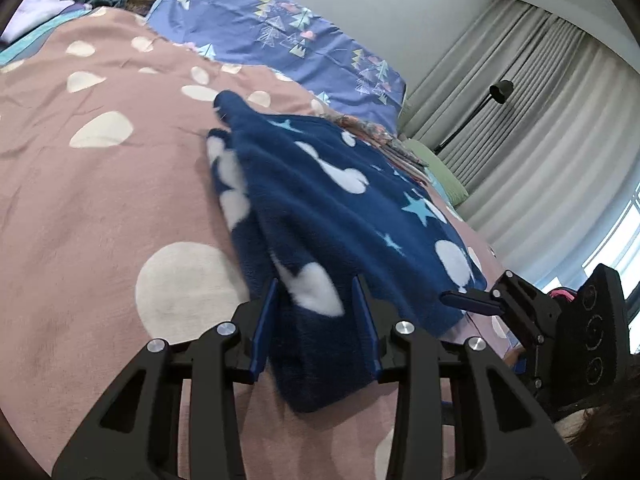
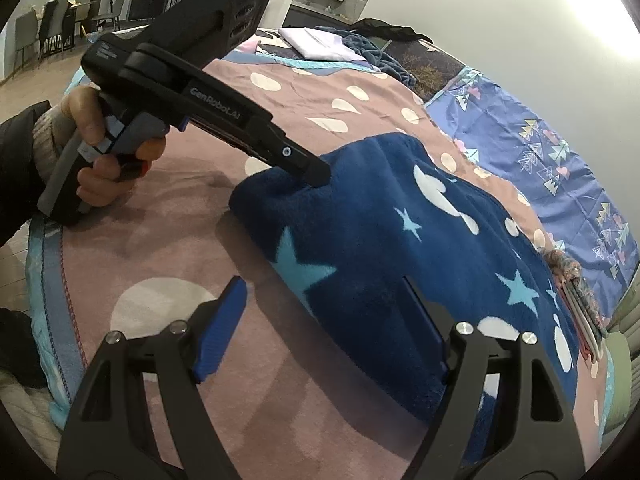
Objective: Fold small clothes
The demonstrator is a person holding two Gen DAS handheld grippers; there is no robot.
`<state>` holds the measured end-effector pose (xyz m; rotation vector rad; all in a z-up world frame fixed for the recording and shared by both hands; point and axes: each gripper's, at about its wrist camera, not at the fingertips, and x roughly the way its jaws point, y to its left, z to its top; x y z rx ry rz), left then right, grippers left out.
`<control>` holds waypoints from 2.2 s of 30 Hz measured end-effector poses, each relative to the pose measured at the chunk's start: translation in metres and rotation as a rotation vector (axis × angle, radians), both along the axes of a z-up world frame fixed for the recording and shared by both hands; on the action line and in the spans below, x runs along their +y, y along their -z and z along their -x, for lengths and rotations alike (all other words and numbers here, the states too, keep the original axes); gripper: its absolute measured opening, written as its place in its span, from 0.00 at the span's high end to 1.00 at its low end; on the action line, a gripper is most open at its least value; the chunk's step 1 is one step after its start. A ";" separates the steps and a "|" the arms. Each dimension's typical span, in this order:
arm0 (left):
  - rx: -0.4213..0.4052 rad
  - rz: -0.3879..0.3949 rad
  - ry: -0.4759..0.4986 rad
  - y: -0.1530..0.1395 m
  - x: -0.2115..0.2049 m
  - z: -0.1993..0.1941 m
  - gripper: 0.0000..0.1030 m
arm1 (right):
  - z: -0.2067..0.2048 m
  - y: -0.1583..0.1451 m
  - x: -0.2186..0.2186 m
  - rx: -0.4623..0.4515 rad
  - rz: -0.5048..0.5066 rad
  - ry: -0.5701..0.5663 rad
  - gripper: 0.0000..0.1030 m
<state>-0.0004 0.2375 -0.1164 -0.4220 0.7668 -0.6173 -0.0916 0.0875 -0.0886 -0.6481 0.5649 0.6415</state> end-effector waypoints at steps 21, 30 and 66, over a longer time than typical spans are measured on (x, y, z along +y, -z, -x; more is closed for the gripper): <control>-0.036 -0.019 0.099 -0.001 -0.007 0.042 0.93 | 0.003 0.001 0.000 -0.015 -0.002 -0.021 0.21; -0.001 -0.021 0.026 0.003 0.006 0.038 0.68 | 0.019 0.016 0.038 -0.201 0.149 -0.095 0.21; 0.127 0.131 -0.109 0.029 0.025 -0.121 0.56 | -0.003 0.026 0.076 -0.281 0.182 -0.053 0.63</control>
